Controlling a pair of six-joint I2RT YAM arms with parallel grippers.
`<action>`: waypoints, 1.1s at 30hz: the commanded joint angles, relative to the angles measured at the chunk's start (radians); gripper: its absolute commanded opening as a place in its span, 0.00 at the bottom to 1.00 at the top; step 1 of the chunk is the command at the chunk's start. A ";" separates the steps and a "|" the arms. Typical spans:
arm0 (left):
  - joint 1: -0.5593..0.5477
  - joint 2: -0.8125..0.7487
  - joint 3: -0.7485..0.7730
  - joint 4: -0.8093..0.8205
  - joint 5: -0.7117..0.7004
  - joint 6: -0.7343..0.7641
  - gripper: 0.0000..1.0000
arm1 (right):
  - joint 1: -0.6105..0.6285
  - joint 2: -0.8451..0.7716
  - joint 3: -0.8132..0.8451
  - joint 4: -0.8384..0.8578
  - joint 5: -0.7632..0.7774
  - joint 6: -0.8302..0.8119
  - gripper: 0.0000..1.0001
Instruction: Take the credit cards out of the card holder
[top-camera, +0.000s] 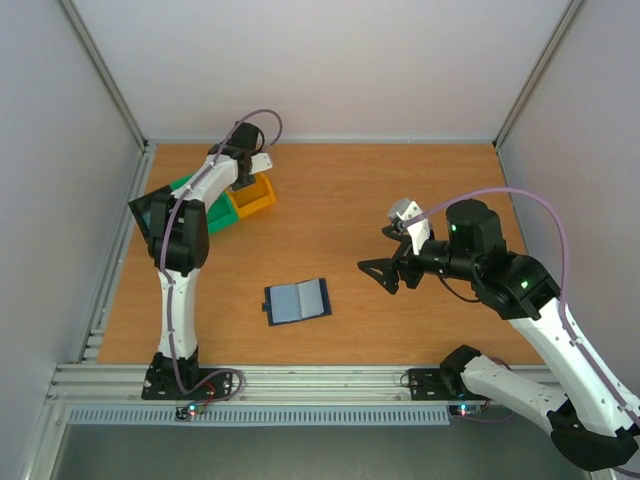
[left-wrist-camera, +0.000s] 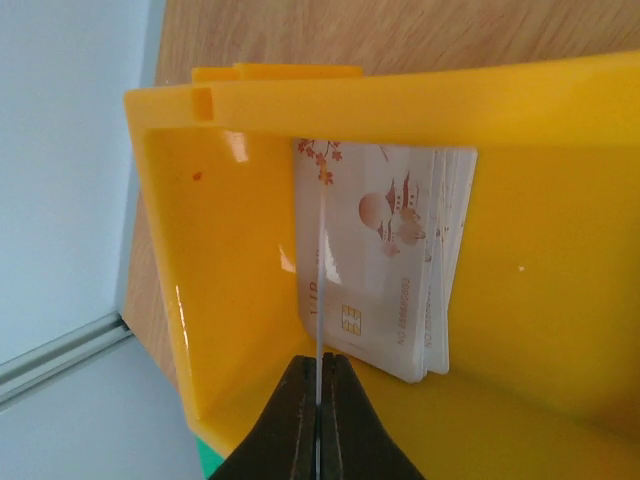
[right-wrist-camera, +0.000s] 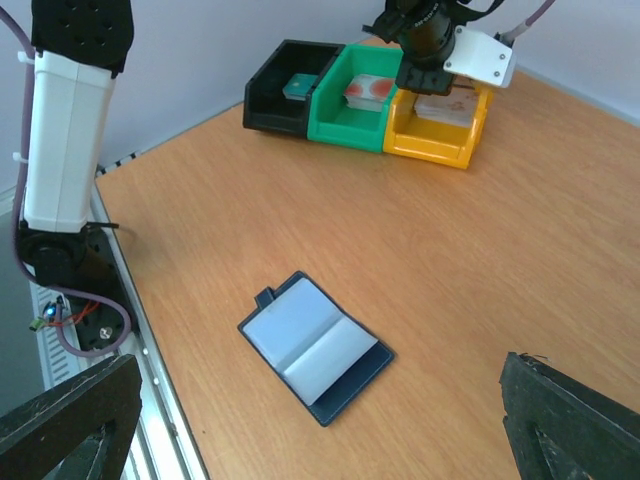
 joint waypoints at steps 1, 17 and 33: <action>0.019 0.014 -0.028 0.030 -0.008 -0.013 0.00 | -0.006 0.007 0.031 -0.016 0.010 -0.024 0.98; 0.019 0.098 0.017 0.147 -0.086 0.013 0.21 | -0.005 0.007 0.039 -0.017 -0.008 -0.040 0.98; 0.028 0.003 0.027 0.070 0.061 -0.063 0.98 | -0.005 0.009 0.042 -0.026 -0.050 -0.044 0.98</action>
